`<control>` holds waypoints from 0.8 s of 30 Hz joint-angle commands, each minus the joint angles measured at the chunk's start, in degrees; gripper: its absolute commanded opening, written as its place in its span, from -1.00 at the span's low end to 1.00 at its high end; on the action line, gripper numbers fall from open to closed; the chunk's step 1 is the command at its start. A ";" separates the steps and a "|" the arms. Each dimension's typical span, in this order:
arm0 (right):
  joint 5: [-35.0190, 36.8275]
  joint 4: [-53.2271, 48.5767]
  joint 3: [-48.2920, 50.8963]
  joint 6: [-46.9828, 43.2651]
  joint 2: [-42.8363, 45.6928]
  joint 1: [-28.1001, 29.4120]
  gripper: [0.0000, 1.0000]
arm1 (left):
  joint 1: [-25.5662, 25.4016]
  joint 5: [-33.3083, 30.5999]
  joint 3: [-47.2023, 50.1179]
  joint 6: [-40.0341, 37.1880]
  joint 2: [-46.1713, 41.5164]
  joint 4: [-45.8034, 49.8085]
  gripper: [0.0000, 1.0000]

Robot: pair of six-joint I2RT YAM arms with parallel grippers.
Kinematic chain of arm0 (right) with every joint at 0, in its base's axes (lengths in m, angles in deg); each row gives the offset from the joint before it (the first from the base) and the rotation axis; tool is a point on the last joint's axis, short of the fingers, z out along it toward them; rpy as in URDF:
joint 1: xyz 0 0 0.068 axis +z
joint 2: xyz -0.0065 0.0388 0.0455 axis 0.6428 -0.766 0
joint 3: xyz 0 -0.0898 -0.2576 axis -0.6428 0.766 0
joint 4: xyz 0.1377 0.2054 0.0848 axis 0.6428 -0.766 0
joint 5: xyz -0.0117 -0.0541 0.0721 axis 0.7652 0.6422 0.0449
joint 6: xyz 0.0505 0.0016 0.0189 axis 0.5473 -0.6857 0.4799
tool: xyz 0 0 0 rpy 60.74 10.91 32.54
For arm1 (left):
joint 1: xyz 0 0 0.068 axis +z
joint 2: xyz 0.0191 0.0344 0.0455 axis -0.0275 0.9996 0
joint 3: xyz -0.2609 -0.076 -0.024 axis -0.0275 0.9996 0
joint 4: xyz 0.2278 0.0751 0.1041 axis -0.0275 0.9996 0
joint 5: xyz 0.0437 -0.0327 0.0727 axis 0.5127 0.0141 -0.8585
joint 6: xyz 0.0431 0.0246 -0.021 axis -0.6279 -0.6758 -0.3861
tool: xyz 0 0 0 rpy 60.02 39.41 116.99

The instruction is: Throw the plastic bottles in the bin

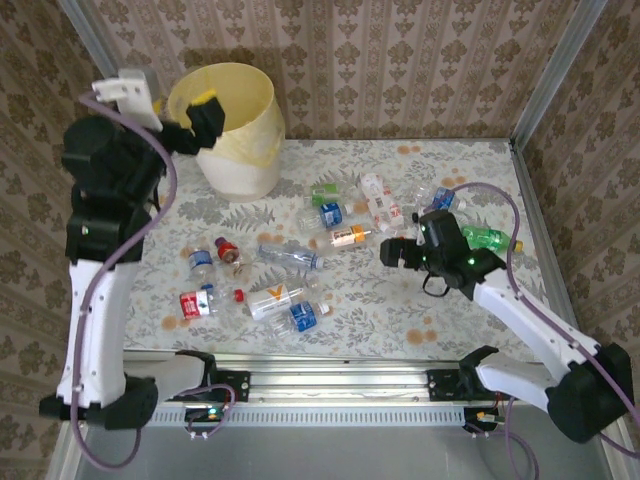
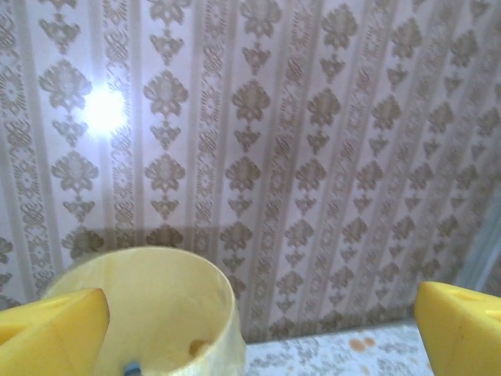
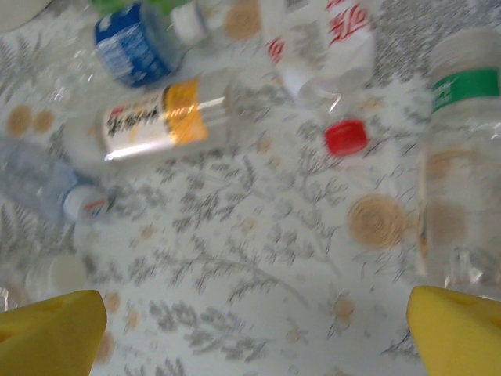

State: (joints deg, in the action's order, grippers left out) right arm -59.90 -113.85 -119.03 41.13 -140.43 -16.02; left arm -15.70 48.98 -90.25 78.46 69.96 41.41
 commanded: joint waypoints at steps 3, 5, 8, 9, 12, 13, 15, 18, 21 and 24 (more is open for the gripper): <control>4.27 -2.46 -9.74 -3.08 -10.42 -3.79 1.00 | -0.20 6.20 14.92 -0.82 -7.56 -1.21 1.00; 6.65 -3.31 -13.03 -4.53 -13.97 -5.17 1.00 | -0.17 7.38 18.08 -0.58 -10.32 -0.02 1.00; 10.03 -6.05 -18.37 -7.11 -20.01 -7.49 1.00 | -0.28 9.35 21.50 -0.55 -13.42 2.00 0.99; 10.72 -7.00 -20.55 -7.59 -21.95 -8.40 1.00 | -0.28 9.71 22.67 -0.59 -14.42 2.21 1.00; 12.88 -8.88 -25.95 -10.59 -26.51 -9.79 1.00 | -0.23 9.69 26.47 -0.59 -17.49 1.70 1.00; 14.02 -9.60 -27.43 -12.22 -28.01 -9.94 1.00 | -0.22 9.98 27.33 -0.68 -18.17 1.59 1.00; 18.02 -11.53 -31.16 -15.95 -31.96 -10.06 1.00 | -0.28 10.78 29.05 -0.81 -19.30 1.91 1.00; 23.43 -14.35 -35.72 -21.67 -37.65 -10.45 1.00 | -0.20 11.35 30.88 -1.28 -20.46 3.27 1.00; 25.58 -14.42 -38.06 -27.22 -42.05 -11.11 1.00 | -0.18 10.82 32.54 -1.76 -22.00 4.19 1.00; 26.93 -14.44 -40.41 -31.54 -46.22 -11.93 1.00 | -0.19 10.99 33.83 -2.04 -23.03 4.82 1.00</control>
State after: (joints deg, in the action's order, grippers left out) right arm -38.39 -125.13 -156.64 16.82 -183.55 -26.99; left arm -15.77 58.84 -57.58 77.96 48.19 45.01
